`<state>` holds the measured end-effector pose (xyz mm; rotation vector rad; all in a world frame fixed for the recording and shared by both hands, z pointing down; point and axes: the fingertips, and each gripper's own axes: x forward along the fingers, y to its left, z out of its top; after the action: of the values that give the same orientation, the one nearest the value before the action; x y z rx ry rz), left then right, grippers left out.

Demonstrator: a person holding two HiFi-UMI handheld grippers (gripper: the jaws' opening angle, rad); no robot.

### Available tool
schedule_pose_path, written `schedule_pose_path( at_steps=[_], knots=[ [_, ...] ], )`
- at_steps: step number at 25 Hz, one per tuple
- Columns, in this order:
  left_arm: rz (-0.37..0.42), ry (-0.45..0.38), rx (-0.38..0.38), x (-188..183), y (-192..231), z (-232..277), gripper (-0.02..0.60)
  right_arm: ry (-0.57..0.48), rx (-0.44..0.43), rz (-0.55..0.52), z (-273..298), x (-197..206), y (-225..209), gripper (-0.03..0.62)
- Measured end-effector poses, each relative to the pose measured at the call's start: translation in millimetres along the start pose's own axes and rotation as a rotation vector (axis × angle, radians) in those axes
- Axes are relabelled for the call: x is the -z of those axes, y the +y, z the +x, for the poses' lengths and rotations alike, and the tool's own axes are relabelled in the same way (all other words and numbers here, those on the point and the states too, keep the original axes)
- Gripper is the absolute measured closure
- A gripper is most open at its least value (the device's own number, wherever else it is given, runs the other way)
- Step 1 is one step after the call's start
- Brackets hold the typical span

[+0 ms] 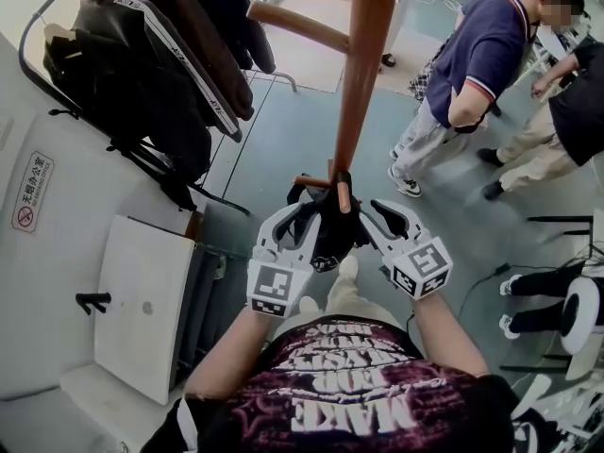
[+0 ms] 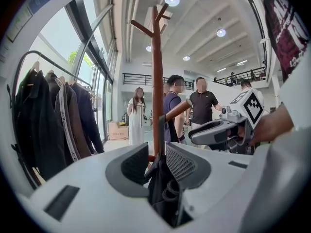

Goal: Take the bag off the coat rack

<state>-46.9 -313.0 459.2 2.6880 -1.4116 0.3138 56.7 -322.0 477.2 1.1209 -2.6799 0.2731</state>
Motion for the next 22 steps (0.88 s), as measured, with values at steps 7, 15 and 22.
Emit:
schedule_pose_path(
  at_steps=[7, 15, 22],
  knots=[
    [0.0, 0.036, 0.016, 15, -5, 29, 0.48, 0.051, -0.047, -0.01, 24, 17, -3, 0.465],
    [0.005, 0.066, 0.028, 24, -6, 53, 0.48, 0.08, -0.074, -0.015, 43, 26, -3, 0.477],
    [0.048, 0.057, 0.009, 22, -7, 60, 0.557, 0.077, -0.069, -0.045, 51, 27, 3, 0.541]
  ],
)
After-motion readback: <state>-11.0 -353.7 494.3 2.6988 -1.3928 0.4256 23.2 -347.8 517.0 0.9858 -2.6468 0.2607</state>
